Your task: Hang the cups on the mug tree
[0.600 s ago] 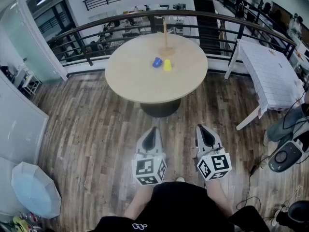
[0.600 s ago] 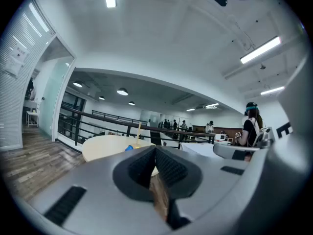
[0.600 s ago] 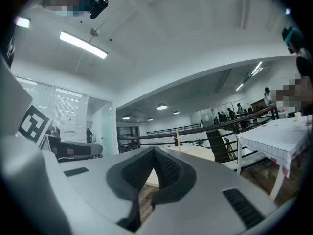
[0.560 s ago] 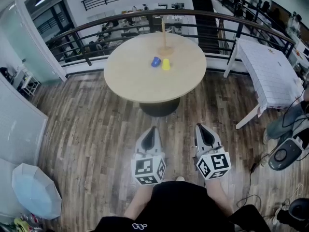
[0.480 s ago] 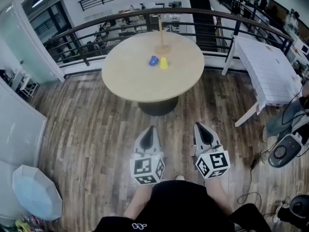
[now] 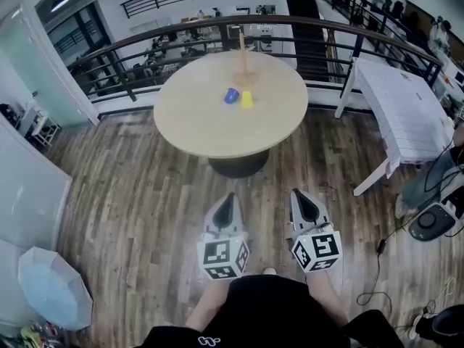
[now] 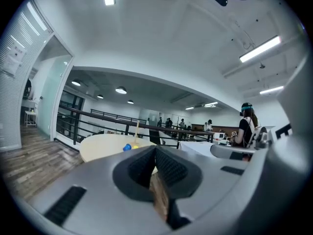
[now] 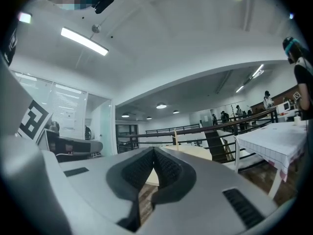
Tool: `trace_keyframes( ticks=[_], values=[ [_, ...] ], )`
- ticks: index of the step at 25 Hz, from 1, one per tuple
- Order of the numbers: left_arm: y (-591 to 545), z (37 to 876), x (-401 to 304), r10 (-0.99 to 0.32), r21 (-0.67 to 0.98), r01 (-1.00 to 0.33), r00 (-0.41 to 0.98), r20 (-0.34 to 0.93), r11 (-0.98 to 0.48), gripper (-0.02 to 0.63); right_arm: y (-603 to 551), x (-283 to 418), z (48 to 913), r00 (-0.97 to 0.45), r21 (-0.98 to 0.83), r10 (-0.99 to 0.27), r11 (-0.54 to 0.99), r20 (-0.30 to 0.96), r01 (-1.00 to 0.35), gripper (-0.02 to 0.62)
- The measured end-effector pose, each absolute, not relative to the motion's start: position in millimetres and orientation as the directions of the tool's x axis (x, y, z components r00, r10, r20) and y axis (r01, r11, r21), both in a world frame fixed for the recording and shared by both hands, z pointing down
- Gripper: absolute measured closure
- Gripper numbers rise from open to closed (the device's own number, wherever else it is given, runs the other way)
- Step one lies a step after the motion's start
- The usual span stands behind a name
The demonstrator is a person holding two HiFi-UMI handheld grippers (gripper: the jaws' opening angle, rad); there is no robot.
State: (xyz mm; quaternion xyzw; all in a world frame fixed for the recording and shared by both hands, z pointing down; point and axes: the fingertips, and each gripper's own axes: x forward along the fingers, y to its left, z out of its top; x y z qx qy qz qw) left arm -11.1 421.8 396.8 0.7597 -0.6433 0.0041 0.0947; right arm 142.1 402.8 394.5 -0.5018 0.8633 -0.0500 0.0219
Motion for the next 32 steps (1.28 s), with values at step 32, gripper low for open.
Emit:
trace_keyframes(
  ticks=[32],
  values=[
    [214.5,436.0,-18.6,-0.969,0.180,-0.974,0.170,0.177,-0.138,0.594,181.1,122.2,437.7,-0.517,-0.197,-0.854,0.498,0.054,-0.844,0.586]
  ],
)
